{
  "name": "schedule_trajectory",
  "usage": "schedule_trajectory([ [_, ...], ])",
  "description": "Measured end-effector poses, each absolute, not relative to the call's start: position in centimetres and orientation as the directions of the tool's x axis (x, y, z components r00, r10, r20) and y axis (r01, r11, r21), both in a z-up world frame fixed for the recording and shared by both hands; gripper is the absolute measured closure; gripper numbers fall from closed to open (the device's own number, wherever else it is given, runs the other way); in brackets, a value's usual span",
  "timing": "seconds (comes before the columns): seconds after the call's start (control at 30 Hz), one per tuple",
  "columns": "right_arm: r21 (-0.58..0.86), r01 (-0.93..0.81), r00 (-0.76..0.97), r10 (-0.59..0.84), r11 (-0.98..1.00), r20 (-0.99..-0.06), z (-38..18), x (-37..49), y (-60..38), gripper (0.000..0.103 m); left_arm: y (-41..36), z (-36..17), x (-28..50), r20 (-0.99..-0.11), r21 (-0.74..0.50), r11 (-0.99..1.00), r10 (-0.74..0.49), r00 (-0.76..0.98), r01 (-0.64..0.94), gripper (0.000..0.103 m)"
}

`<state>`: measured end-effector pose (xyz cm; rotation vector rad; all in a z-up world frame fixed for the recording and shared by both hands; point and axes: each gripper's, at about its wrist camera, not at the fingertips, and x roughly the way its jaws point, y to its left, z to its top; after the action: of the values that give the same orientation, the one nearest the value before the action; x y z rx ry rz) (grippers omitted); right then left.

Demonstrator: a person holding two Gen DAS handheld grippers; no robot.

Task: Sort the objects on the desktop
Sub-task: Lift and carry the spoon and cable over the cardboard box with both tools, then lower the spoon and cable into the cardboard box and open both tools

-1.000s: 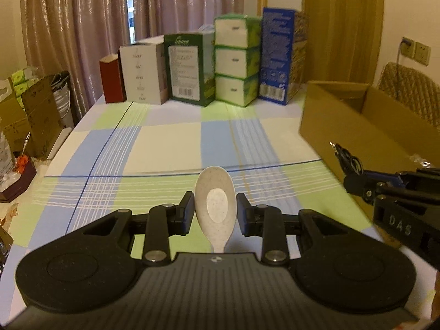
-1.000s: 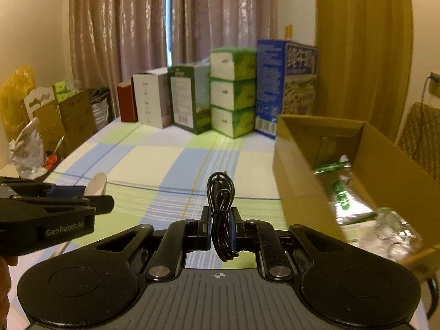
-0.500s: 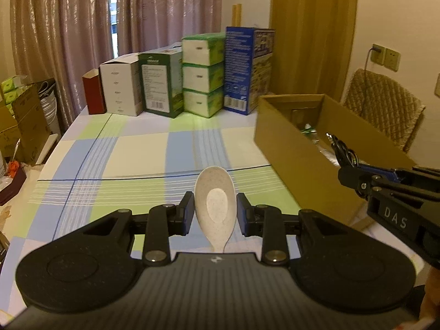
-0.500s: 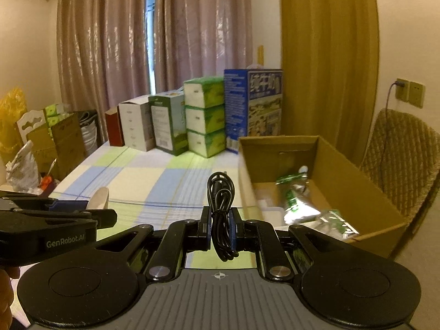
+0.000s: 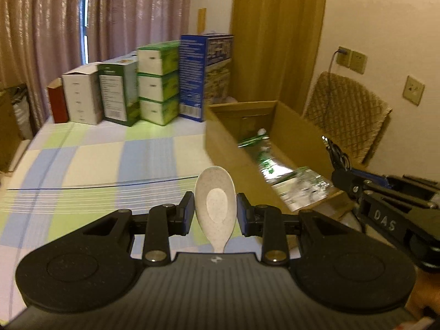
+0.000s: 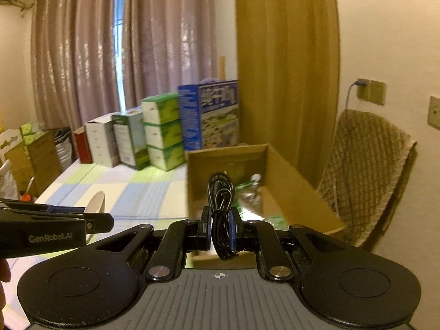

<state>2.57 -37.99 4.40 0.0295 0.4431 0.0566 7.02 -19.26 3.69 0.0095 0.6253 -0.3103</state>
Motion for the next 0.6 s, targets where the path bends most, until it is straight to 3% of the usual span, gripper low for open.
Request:
schedule_trajectory([
  [0.4,0.017,-0.020,0.902,0.026,1.000,-0.431,5.4,7.1,-44.1,0.094,-25.4,5.5,11.3,-0.559,-0.263,0.898,-0.441,0.702,0.354,0.076],
  [0.6,0.046,-0.023,0.886,0.042,0.999,-0.461,4.6,10.3,-46.2,0.094,-27.9,6.5,15.2,-0.537,-0.275,0.888,-0.460,0.707,0.369,0.076],
])
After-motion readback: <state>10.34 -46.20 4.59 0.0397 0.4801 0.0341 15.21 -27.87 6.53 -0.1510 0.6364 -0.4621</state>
